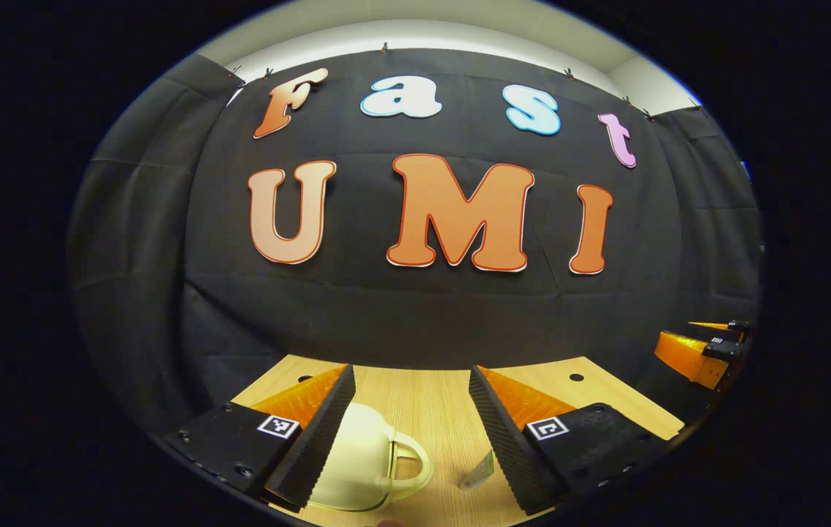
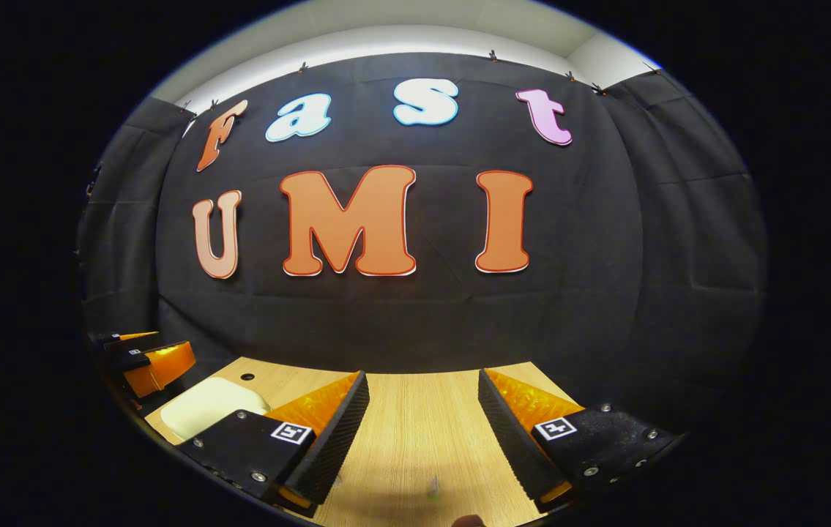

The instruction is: First open the suitcase, pack the skin care products into it, and then close the suitcase.

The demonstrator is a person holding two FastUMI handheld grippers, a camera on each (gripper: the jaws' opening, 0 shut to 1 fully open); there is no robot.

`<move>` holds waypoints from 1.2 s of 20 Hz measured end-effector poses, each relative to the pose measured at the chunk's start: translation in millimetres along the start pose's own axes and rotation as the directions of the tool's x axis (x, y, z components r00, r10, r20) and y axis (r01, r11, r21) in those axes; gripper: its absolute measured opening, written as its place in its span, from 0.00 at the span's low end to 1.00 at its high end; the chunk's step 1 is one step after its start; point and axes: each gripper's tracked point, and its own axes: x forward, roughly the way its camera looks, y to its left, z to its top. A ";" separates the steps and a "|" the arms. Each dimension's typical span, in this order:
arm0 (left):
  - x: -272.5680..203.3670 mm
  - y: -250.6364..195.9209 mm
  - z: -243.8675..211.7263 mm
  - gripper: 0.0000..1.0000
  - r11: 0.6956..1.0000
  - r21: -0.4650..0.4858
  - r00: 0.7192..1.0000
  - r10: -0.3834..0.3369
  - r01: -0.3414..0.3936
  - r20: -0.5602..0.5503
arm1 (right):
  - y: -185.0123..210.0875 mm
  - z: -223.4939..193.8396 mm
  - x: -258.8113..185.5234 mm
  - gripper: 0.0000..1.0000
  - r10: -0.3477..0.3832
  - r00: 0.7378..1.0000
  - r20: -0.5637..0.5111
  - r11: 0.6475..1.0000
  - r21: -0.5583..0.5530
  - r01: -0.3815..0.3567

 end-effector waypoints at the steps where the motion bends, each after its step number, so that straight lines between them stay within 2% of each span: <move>1: -0.1 2.7 -0.1 0.97 0.999 0.036 1.000 0.013 -0.013 0.004 | -0.1 -0.2 -1.4 0.95 -0.001 1.000 0.000 1.000 -0.003 0.001; 5: -0.7 2.3 -12.6 0.97 0.970 0.241 0.999 0.029 -0.032 0.015 | -4.5 -9.0 -2.3 0.95 -0.009 1.000 -0.018 1.000 0.010 0.009; 8: -5.4 -8.7 -55.5 0.98 0.937 0.350 0.999 0.007 0.010 -0.046 | -11.9 -17.0 -2.2 0.95 -0.026 0.999 -0.039 0.999 0.022 0.027; 11: -6.0 -10.9 -103.5 0.98 0.883 0.466 0.992 0.004 0.055 -0.125 | -21.9 -24.2 -5.1 0.95 -0.047 0.997 -0.058 0.998 0.027 0.049; 13: -2.7 -13.4 -127.8 0.98 0.823 0.562 0.987 0.007 0.086 -0.161 | -28.9 -27.5 -5.0 0.95 -0.062 0.996 -0.066 0.998 0.028 0.064; 16: -5.6 -25.1 -168.5 0.99 0.707 0.680 0.969 -0.033 0.196 -0.244 | -39.7 -34.6 -6.4 0.95 -0.083 0.993 -0.084 0.996 0.033 0.086; 18: -5.2 -27.6 -187.7 0.98 0.633 0.736 0.959 -0.038 0.240 -0.280 | -46.0 -39.2 -6.7 0.95 -0.097 0.991 -0.097 0.994 0.038 0.101; 20: 0.3 -23.2 -202.1 0.98 0.571 0.779 0.952 -0.016 0.258 -0.304 | -52.9 -45.2 -7.7 0.95 -0.110 0.987 -0.115 0.992 0.047 0.116; 21: 2.6 -18.9 -213.3 0.94 0.533 0.802 0.945 0.011 0.271 -0.326 | -56.1 -49.1 -8.0 0.95 -0.115 0.985 -0.126 0.991 0.055 0.122; 22: 4.4 -14.6 -221.2 0.98 0.501 0.820 0.941 0.031 0.276 -0.336 | -60.2 -51.3 -8.5 0.95 -0.120 0.983 -0.135 0.990 0.062 0.130; 24: 13.2 -8.5 -235.6 1.00 0.430 0.852 0.932 0.062 0.298 -0.357 | -69.9 -54.7 -9.0 0.95 -0.139 0.980 -0.143 0.986 0.068 0.150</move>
